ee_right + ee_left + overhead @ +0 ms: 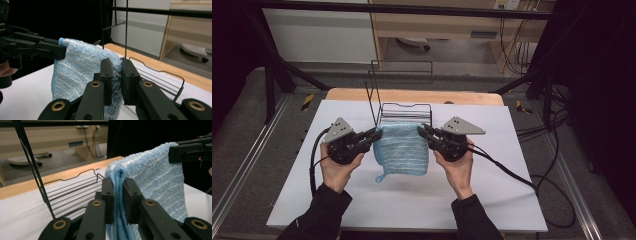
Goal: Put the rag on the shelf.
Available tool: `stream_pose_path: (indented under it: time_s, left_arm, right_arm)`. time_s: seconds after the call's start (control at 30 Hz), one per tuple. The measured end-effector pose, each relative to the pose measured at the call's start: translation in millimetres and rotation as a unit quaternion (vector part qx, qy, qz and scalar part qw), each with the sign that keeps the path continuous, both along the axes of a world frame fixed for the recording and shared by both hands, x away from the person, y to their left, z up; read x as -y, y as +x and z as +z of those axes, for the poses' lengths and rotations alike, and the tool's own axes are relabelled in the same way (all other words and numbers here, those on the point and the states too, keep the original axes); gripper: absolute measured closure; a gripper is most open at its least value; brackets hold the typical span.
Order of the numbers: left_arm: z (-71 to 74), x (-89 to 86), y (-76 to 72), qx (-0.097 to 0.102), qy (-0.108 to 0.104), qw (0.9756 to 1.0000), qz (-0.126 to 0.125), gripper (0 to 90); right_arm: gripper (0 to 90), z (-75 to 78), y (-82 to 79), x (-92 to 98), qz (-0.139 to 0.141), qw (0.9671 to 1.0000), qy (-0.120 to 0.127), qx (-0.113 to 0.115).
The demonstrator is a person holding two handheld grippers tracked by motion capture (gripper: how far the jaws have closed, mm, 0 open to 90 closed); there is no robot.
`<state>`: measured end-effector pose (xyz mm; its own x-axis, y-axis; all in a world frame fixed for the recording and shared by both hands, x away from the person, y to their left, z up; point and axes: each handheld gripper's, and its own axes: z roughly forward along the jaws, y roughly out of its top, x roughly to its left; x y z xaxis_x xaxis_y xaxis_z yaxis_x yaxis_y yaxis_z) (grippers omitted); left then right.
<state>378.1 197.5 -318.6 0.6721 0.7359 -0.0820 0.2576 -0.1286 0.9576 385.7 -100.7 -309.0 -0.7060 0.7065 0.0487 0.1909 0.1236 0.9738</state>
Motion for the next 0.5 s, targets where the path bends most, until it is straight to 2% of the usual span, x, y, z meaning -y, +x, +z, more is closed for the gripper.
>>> stream_pose_path:
  time_s: [0.37,0.5]
  left_arm:
    - [26.0,0.3,1.9,0.037,-0.015,0.9992,0.008,80.2]
    - [33.7,1.7,5.6,0.044,-0.023,0.9987,0.01,80.2]
  right_arm:
    - [81.5,25.8,0.1,-2.0,-0.009,0.9994,0.008,0.032]
    - [81.5,35.4,1.1,-1.8,-0.012,0.999,0.012,0.042]
